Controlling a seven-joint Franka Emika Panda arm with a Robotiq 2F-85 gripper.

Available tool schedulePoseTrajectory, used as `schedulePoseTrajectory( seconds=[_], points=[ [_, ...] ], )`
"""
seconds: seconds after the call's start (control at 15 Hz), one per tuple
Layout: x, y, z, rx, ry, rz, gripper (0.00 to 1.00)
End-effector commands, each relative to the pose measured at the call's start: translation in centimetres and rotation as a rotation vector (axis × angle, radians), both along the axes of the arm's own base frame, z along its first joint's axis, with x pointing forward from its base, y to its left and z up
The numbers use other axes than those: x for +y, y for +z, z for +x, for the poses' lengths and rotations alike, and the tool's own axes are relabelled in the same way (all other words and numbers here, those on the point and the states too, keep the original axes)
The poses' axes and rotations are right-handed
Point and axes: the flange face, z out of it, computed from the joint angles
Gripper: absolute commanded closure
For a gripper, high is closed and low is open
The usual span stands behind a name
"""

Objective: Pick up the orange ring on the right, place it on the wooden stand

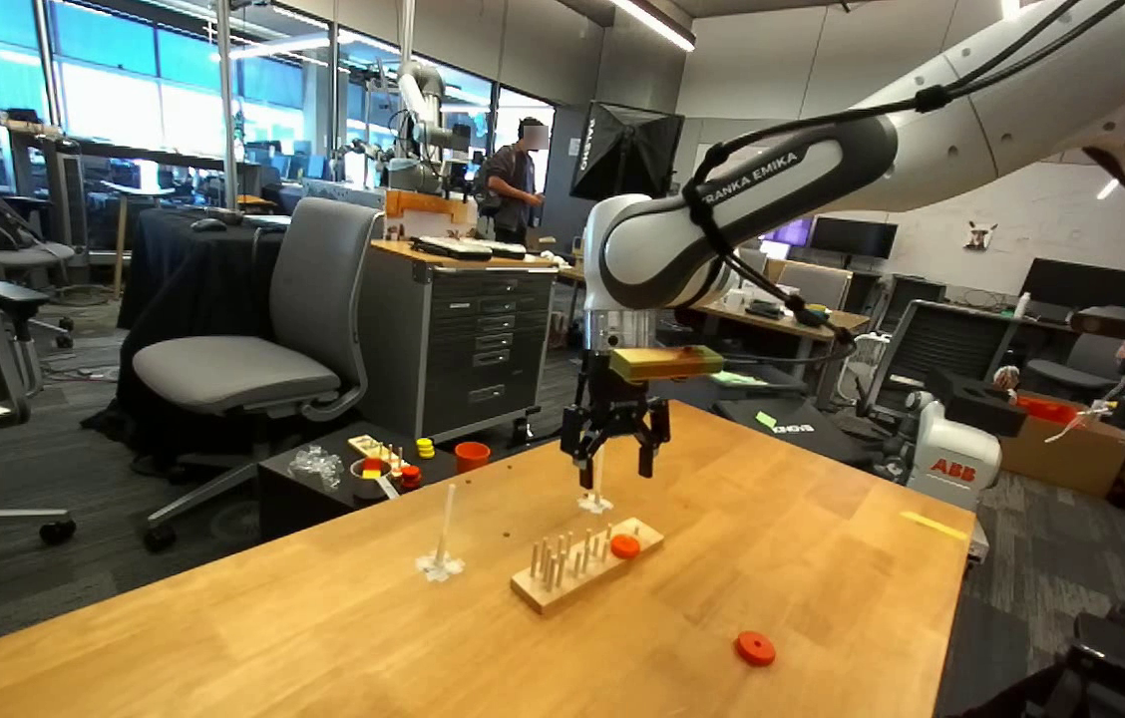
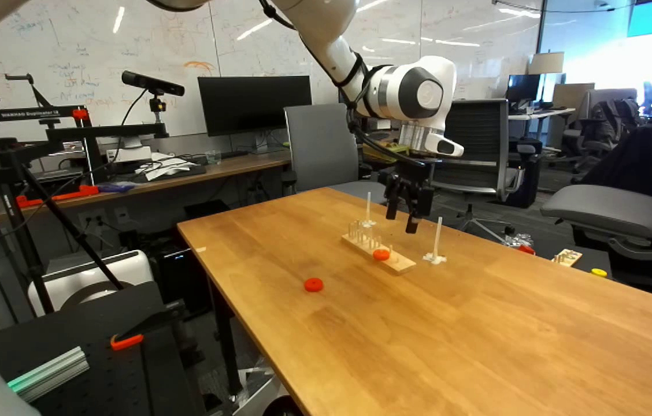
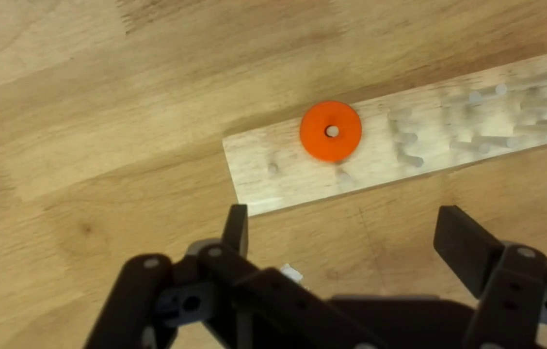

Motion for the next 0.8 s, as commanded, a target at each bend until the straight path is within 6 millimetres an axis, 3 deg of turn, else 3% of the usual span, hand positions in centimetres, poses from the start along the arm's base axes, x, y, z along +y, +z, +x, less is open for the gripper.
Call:
schedulePoseTrajectory(
  seconds=[0.0,0.33,0.4,0.73],
  points=[
    [-0.3,3.3,-2.9,-0.067,0.03,-0.027,0.0],
    [0.0,5.6,-5.6,-0.095,0.056,-0.028,0.0],
    [0.2,4.1,-3.5,-0.074,0.03,-0.019,0.0],
    [0.1,4.8,-4.9,-0.072,0.037,-0.019,0.0]
  ],
)
